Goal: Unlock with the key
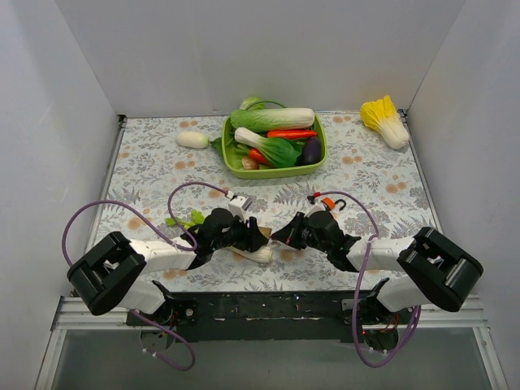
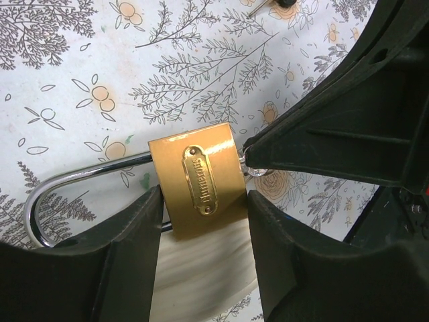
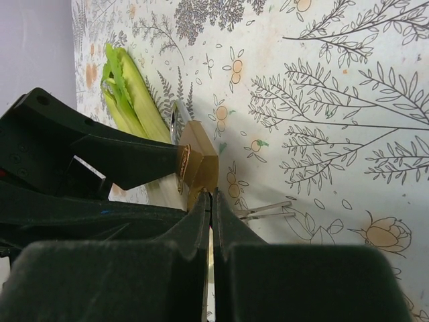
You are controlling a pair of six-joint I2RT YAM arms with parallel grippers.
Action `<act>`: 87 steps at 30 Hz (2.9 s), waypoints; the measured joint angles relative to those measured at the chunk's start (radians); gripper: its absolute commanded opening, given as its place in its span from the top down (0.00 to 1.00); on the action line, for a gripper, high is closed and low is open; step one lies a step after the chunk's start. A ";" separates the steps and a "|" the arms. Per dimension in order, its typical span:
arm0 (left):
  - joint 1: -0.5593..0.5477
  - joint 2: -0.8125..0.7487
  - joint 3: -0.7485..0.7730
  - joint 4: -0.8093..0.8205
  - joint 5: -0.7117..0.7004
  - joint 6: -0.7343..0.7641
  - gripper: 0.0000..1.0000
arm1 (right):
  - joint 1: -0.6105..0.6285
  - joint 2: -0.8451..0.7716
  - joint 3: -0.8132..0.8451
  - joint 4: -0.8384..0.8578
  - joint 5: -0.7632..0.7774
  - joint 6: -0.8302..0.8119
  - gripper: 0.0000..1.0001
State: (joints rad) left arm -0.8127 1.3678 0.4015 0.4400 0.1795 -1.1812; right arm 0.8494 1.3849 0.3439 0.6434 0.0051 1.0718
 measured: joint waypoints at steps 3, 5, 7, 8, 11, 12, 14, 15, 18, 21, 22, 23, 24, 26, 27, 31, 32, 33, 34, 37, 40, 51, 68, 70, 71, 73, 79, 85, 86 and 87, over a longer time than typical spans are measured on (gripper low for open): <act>0.000 -0.003 0.000 -0.003 0.004 0.021 1.00 | 0.000 -0.010 -0.007 -0.003 0.006 0.012 0.99; 0.000 -0.011 0.002 -0.012 0.020 0.045 1.00 | 0.004 -0.035 -0.015 -0.020 0.009 0.024 0.99; 0.000 -0.023 0.010 -0.027 0.035 0.065 1.00 | 0.009 -0.075 -0.015 -0.056 0.016 0.023 0.99; -0.001 -0.027 0.018 -0.039 0.042 0.071 0.99 | 0.011 -0.097 -0.015 -0.076 0.020 0.017 0.99; -0.005 -0.027 0.055 -0.086 0.050 0.084 0.71 | 0.013 -0.143 -0.013 -0.125 0.040 -0.008 0.99; -0.006 -0.027 0.064 -0.099 0.050 0.085 0.65 | 0.014 -0.151 -0.013 -0.130 0.045 -0.016 0.99; -0.008 -0.027 0.075 -0.121 0.047 0.084 0.47 | 0.015 -0.156 -0.013 -0.135 0.049 -0.029 0.99; -0.009 -0.027 0.077 -0.129 0.045 0.082 0.43 | 0.015 -0.156 -0.013 -0.135 0.049 -0.031 0.99; -0.022 -0.030 0.085 -0.154 0.046 0.080 0.33 | 0.016 -0.151 -0.013 -0.136 0.051 -0.040 0.99; -0.035 -0.032 0.101 -0.181 0.044 0.081 0.27 | 0.015 -0.147 -0.013 -0.134 0.052 -0.050 0.99; -0.037 -0.032 0.108 -0.192 0.043 0.080 0.27 | 0.016 -0.147 -0.013 -0.134 0.051 -0.052 0.99; -0.039 -0.031 0.115 -0.202 0.041 0.080 0.27 | 0.016 -0.147 -0.013 -0.133 0.052 -0.055 0.99; -0.042 -0.027 0.122 -0.211 0.037 0.079 0.27 | 0.016 -0.147 -0.013 -0.133 0.053 -0.056 0.99; -0.043 -0.017 0.132 -0.219 0.031 0.073 0.28 | 0.016 -0.147 -0.013 -0.133 0.057 -0.059 0.99; -0.044 -0.009 0.139 -0.224 0.027 0.070 0.28 | 0.016 -0.147 -0.013 -0.134 0.060 -0.061 0.99; -0.049 0.001 0.156 -0.245 0.010 0.065 0.27 | 0.016 -0.148 -0.013 -0.138 0.071 -0.068 0.99; -0.051 0.001 0.160 -0.253 0.006 0.066 0.26 | 0.016 -0.148 -0.013 -0.138 0.072 -0.069 0.99; -0.053 0.002 0.165 -0.260 0.003 0.067 0.25 | 0.016 -0.148 -0.013 -0.140 0.074 -0.072 0.99; -0.055 0.002 0.171 -0.269 -0.002 0.068 0.24 | 0.016 -0.149 -0.013 -0.140 0.076 -0.075 0.99; -0.060 0.006 0.186 -0.290 -0.009 0.075 0.22 | 0.016 -0.149 -0.009 -0.143 0.084 -0.082 0.99; -0.062 0.020 0.204 -0.309 -0.018 0.078 0.22 | 0.016 -0.149 -0.003 -0.148 0.093 -0.086 0.99; -0.074 0.063 0.249 -0.329 -0.080 0.049 0.21 | 0.018 -0.149 0.002 -0.173 0.121 -0.102 0.99; -0.075 0.129 0.269 -0.357 -0.140 -0.024 0.39 | 0.023 -0.149 0.002 -0.174 0.133 -0.103 0.99; -0.075 0.129 0.269 -0.356 -0.140 -0.024 0.44 | 0.023 -0.149 0.002 -0.174 0.134 -0.103 0.99; -0.075 0.129 0.269 -0.355 -0.140 -0.024 0.46 | 0.023 -0.149 0.002 -0.174 0.134 -0.103 0.99; -0.075 0.129 0.269 -0.351 -0.138 -0.022 0.52 | 0.023 -0.149 0.002 -0.174 0.134 -0.102 0.99; -0.075 0.129 0.269 -0.343 -0.128 -0.010 0.96 | 0.024 -0.149 0.002 -0.173 0.135 -0.101 0.99; -0.075 0.120 0.243 -0.304 -0.118 0.021 1.00 | 0.024 -0.149 0.002 -0.176 0.131 -0.081 0.99; -0.075 0.114 0.235 -0.296 -0.118 0.026 1.00 | 0.024 -0.150 0.002 -0.177 0.128 -0.074 0.99; -0.076 0.105 0.223 -0.283 -0.119 0.037 1.00 | 0.024 -0.151 0.002 -0.178 0.125 -0.064 0.99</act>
State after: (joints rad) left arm -0.8886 1.4731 0.6243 0.1570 0.0608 -1.1446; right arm 0.8738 1.2335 0.3462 0.4652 0.1299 1.0077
